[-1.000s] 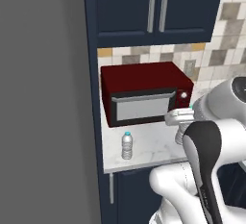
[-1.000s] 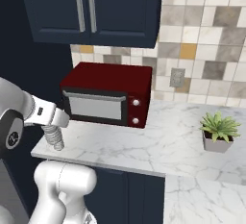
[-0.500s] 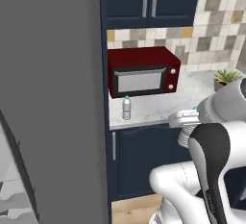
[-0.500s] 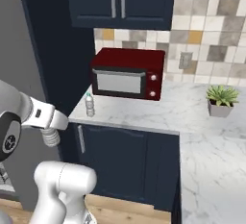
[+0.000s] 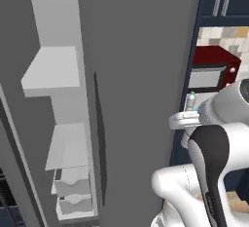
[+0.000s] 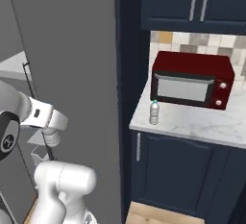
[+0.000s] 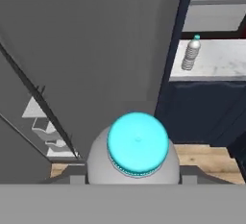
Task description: Take the bottled waters from the counter and place them in the freezer to freeze. Close the freezer door after placing the bottles.
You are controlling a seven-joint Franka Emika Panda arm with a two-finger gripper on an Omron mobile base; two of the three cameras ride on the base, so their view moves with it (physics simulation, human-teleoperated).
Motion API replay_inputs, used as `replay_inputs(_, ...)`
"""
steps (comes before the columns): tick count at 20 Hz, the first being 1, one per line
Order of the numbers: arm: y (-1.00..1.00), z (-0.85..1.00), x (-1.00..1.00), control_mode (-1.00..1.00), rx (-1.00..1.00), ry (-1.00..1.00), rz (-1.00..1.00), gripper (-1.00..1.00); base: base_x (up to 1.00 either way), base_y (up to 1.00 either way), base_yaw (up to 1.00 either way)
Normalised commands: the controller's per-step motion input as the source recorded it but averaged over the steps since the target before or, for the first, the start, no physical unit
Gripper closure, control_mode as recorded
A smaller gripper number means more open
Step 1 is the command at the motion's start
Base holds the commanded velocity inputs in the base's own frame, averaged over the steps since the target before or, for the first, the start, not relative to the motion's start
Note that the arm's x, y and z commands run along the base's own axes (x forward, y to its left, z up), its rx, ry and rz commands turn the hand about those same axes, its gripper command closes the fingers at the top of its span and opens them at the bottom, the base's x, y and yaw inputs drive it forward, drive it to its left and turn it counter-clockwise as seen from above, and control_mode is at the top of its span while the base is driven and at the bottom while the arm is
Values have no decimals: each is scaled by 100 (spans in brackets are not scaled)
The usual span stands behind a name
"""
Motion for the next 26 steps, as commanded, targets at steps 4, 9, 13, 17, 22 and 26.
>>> replay_inputs(4,0,0,0,100,0,0,0,100,0,79,37)
replay_inputs(9,0,0,0,100,0,0,0,100,4,72,41)
replay_inputs(13,0,0,0,100,0,0,0,100,30,63,41)
replay_inputs(17,0,0,0,100,0,0,0,100,36,3,13)
replay_inputs(22,0,0,0,100,0,0,0,100,33,0,-5)
replay_inputs(26,0,0,0,100,0,0,0,100,37,0,-16)
